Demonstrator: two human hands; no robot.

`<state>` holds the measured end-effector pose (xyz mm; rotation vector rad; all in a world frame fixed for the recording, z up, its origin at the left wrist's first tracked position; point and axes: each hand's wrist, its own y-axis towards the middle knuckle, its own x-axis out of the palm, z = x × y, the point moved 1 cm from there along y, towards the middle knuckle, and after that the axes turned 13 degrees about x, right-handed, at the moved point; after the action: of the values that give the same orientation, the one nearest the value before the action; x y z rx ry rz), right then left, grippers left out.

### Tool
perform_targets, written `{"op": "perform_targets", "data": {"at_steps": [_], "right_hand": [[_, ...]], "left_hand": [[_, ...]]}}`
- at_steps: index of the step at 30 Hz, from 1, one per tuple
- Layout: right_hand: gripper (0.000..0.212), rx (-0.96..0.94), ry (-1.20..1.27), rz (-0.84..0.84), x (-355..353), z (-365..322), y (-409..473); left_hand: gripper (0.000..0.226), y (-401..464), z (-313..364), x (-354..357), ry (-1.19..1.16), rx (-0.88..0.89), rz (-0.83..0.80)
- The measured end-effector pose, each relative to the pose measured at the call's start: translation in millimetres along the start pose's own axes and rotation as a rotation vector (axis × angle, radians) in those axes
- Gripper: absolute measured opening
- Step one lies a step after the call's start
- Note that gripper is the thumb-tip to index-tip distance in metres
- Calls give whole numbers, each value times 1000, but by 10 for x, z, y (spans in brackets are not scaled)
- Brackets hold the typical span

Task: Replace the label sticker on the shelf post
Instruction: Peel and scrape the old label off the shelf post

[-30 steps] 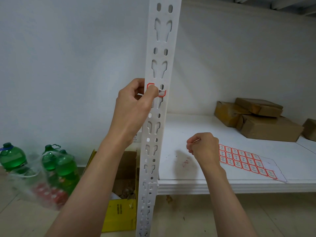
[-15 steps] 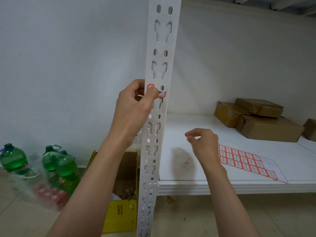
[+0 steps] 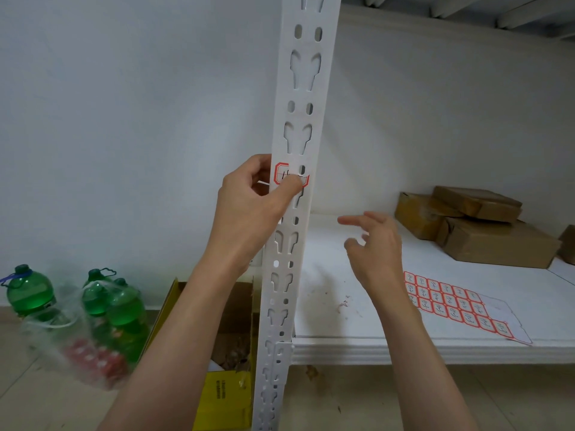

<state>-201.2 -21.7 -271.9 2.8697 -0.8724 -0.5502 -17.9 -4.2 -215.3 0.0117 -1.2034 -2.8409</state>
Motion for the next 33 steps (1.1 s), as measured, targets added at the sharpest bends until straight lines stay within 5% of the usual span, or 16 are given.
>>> {"op": "perform_targets", "data": {"at_steps": [6,14,23,33], "right_hand": [[21,-198,118,165,-76,-267,-151],[3,-242,448,-15,-90,-651,-389],[26,-146,487,-322,27,-801,-569],[32,-126,489,-334,62,-777,-575]], "left_hand": [[17,-7,9,6,2,10,47],[24,-17,25,15,16,6,24],[29,-17,40,22,98,1,26],[38,-45,112,176,434,114,151]]}}
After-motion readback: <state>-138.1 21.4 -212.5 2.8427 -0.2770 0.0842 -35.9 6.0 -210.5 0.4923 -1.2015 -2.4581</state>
